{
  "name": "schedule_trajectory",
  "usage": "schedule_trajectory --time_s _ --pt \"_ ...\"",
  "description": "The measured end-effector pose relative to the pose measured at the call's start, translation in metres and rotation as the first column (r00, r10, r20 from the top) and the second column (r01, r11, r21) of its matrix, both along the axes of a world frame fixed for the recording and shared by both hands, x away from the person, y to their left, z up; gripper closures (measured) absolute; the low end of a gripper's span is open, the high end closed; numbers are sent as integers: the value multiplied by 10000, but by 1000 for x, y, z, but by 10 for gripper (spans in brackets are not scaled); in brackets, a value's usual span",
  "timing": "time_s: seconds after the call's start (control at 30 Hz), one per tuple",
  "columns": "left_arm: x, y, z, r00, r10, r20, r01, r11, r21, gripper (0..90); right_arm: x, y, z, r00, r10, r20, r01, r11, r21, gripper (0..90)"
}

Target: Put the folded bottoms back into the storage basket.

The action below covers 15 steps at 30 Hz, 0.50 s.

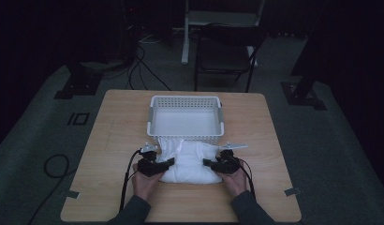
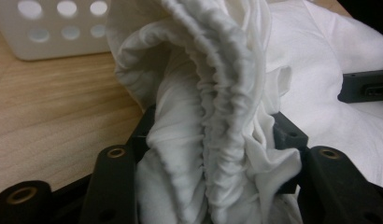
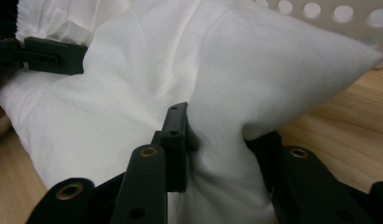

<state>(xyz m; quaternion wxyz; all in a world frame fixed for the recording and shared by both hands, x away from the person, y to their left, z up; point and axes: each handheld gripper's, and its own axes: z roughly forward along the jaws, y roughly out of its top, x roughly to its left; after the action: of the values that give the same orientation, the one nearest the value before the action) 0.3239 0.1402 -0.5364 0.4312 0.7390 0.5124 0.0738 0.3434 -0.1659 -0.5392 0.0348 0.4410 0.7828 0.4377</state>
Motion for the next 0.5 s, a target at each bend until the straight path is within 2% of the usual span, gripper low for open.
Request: schedule_trajectory --time_s 0.2,0.5 --pt "-7 -4 7 9995 -7 324 -4 9995 329 512 -5 2 4 9993 25 380 -15 9997 -256 685" --pt "-18 -6 15 9977 -162 652 134 9989 443 523 -15 -2 10 9986 20 520 -13 9999 -127 695"
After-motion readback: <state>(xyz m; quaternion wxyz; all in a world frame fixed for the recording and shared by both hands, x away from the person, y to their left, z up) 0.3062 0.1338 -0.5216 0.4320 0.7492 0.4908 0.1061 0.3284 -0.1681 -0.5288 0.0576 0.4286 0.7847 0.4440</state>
